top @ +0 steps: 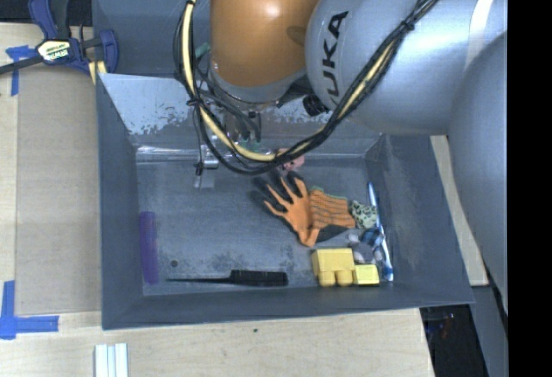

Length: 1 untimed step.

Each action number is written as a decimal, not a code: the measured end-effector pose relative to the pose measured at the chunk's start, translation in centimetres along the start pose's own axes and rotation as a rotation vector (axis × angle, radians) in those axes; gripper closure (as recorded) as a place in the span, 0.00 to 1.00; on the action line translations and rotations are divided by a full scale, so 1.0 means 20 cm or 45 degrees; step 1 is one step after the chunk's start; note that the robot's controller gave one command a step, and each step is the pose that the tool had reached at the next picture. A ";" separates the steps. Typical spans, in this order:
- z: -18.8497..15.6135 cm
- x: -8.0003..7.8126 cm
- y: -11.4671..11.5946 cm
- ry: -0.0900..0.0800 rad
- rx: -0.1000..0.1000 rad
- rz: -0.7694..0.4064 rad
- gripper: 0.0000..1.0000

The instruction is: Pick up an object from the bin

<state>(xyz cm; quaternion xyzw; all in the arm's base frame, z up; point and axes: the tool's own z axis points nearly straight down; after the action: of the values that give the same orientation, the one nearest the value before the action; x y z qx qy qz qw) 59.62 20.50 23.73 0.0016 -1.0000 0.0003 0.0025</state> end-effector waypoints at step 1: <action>-0.03 -0.01 -0.01 -0.011 -0.002 0.004 0.00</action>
Offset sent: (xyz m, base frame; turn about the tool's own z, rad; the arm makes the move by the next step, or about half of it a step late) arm 0.0287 -0.0439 -0.1673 0.0245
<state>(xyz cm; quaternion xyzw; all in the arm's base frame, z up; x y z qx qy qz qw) 59.78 20.38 24.28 0.0000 -1.0000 -0.0007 -0.0019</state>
